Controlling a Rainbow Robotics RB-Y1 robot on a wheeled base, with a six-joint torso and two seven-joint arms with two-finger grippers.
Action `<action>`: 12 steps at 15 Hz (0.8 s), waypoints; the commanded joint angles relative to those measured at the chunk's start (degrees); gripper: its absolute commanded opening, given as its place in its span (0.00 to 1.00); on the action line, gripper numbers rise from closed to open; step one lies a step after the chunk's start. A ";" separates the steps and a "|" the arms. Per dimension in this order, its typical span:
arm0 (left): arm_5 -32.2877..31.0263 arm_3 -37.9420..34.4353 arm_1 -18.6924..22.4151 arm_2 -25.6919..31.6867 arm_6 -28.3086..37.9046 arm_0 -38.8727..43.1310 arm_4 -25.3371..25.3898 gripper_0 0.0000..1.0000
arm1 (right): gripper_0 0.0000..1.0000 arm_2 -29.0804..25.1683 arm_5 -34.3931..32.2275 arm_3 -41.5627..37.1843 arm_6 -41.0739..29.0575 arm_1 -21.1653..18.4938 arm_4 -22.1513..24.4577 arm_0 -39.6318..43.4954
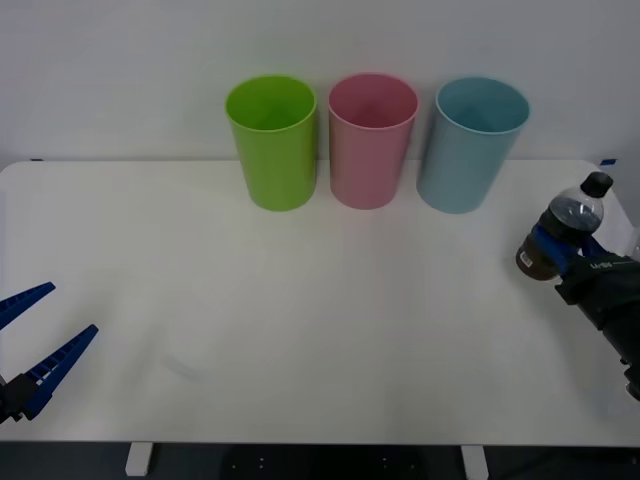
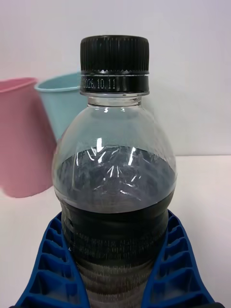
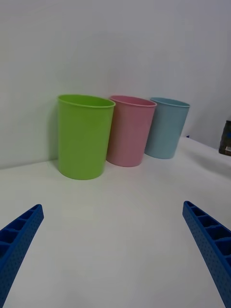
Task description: Grasp the object on the table and drop it into the matching bin: aluminum can to the light blue bin, PET bottle to the pink bin.
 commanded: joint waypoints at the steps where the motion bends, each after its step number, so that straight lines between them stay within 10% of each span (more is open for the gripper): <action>1: 0.00 0.00 0.00 0.00 0.00 0.00 0.00 1.00 | 0.00 0.68 -0.68 -4.91 -3.46 -0.92 0.08 2.85; 12: 0.00 0.00 0.00 0.00 0.00 0.00 0.00 1.00 | 0.00 1.56 -5.25 -14.14 -18.67 -6.72 1.49 -0.58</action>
